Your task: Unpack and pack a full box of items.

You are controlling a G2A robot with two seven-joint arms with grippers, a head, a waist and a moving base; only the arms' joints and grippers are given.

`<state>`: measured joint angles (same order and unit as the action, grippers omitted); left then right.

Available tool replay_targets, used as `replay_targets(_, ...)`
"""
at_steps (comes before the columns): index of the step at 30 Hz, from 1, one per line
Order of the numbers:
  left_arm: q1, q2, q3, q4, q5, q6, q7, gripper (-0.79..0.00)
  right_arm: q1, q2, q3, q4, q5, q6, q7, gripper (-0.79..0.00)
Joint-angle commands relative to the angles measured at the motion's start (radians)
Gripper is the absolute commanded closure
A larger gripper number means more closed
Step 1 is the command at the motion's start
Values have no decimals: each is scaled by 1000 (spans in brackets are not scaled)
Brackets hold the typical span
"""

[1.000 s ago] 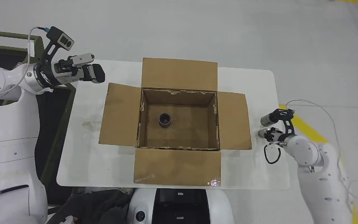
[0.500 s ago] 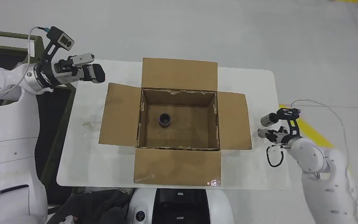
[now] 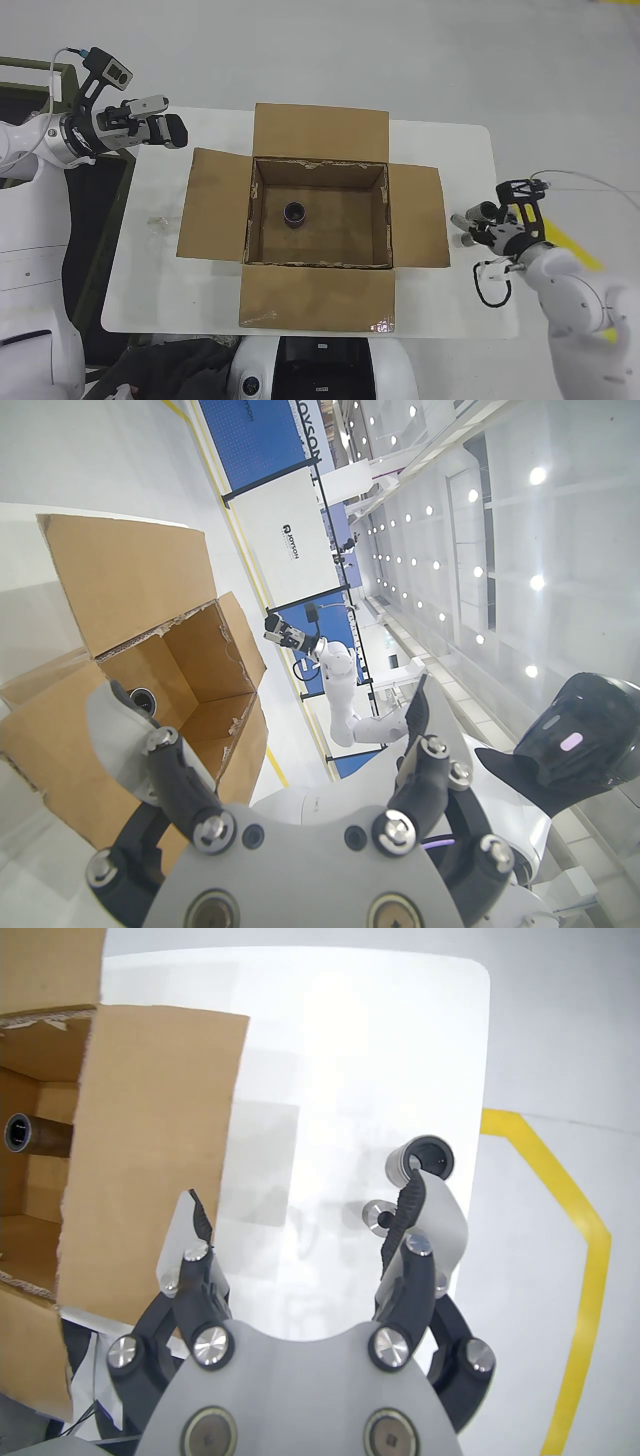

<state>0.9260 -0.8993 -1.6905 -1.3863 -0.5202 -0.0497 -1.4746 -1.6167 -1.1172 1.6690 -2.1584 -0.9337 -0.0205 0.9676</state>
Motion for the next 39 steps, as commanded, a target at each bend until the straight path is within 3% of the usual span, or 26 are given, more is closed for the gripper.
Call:
replay_targets(1,0,0,0,0,0,0,0,-785,13,1,-17,-29,-20,1,19,-770)
replay_targets(6,0,0,0,0,0,0,0,-785,63,2,-83,-88,-47,-19,41,-751)
replay_targets(10,0,0,0,0,0,0,0,-785,122,2,-166,-98,-43,-64,62,-785)
replay_targets(18,0,0,0,0,0,0,0,-785,308,-12,-397,-65,-58,-100,130,-785)
replay_targets(27,0,0,0,0,0,0,0,-785,543,-52,-656,138,-13,-148,126,-760)
replay_targets(29,0,0,0,0,0,0,0,-785,589,-65,-706,198,15,-143,109,-785)
replay_targets(39,0,0,0,0,0,0,0,-785,766,-133,-907,439,90,-125,72,-785)
